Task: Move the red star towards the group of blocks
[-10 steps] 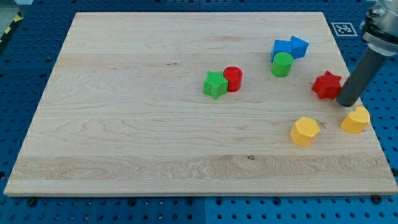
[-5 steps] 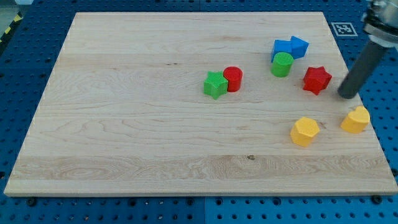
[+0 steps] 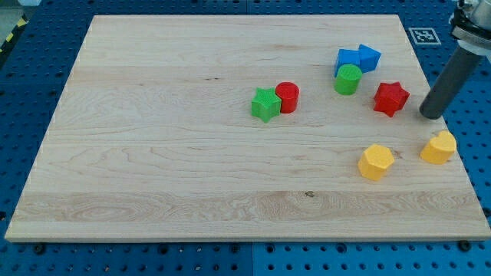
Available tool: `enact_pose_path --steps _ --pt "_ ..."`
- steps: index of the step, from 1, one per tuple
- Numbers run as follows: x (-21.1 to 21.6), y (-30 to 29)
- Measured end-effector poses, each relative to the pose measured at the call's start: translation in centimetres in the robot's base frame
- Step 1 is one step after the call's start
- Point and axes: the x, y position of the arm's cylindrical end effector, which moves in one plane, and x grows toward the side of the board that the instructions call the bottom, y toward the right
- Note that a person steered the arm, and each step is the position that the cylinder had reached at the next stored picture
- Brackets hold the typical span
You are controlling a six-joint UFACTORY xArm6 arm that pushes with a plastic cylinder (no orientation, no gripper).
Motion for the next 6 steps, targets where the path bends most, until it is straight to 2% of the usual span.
enact_pose_path --steps 1,3,4,6 --pt "-0.2 -2.8" --pt "-0.3 -2.7" --pt "-0.5 0.6" --pt "-1.4 -2.1"
